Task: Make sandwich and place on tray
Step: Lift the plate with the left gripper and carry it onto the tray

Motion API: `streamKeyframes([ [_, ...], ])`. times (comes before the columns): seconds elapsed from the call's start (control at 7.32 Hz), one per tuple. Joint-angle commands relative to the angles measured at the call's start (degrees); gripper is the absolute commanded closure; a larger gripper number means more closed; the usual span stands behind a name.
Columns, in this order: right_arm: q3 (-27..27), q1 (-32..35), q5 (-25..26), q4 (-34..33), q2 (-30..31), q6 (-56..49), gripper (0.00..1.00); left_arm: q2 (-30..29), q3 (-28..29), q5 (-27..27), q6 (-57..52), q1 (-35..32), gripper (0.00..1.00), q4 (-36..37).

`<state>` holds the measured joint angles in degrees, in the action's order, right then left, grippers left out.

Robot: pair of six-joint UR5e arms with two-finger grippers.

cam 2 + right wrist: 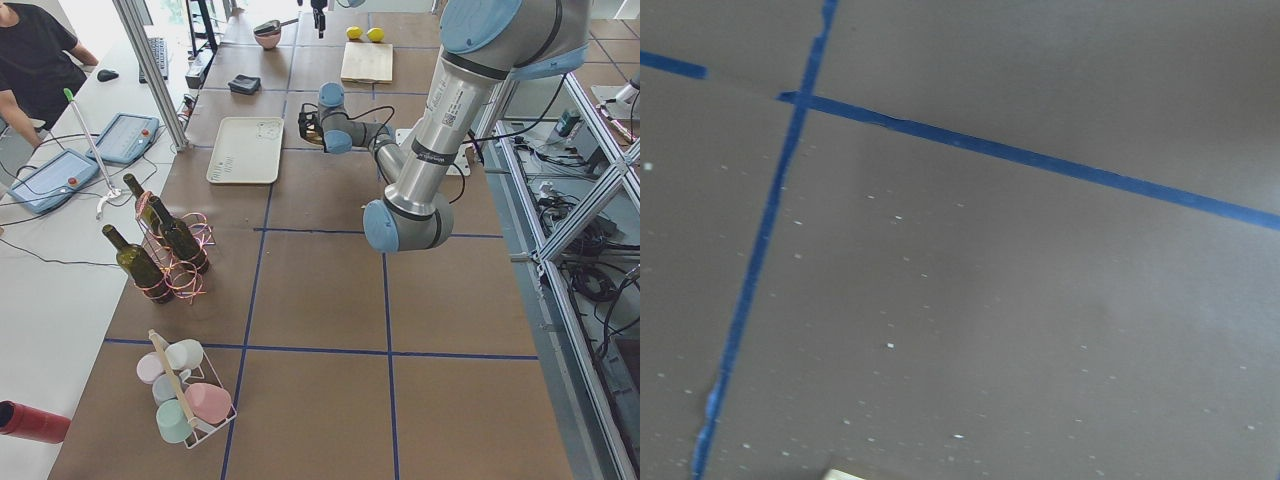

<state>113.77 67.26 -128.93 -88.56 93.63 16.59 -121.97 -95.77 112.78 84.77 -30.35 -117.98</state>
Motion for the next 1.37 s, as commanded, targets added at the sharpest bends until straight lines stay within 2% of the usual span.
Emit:
streamKeyframes([
  [0.0, -3.63, 7.59, -1.74, 0.06, 4.43, -8.49, 0.0, -1.86, 1.45, 1.12, 15.34, -1.81, 1.0, -3.91],
  [0.14, -6.86, 11.63, -7.33, 0.49, 4.63, -8.51, 0.0, -4.48, 4.86, 0.86, 24.12, -2.42, 1.0, -6.36],
  [0.27, -8.98, 12.97, -9.21, 0.76, 4.11, -7.64, 0.0, -7.29, 8.89, 0.69, 30.39, -3.56, 1.0, -7.87],
  [0.55, -9.36, 13.86, -8.88, 0.94, 3.31, -7.63, 0.0, -10.47, 14.7, -5.78, 35.71, -5.5, 1.0, -7.8],
  [0.82, -9.44, 15.88, -8.7, 0.94, 2.79, -7.54, 0.0, -14.25, 24.27, -12.2, 40.44, -6.91, 1.0, -11.46],
  [0.96, -9.62, 15.97, -8.7, 0.85, 2.87, -7.54, 0.0, -15.92, 28.93, -13.63, 40.64, -7.61, 1.0, -13.83],
  [1.23, -9.88, 16.33, -8.97, 0.76, 2.87, -7.54, 0.0, -16.89, 32.21, -14.87, 40.56, -7.53, 1.0, -14.91],
])
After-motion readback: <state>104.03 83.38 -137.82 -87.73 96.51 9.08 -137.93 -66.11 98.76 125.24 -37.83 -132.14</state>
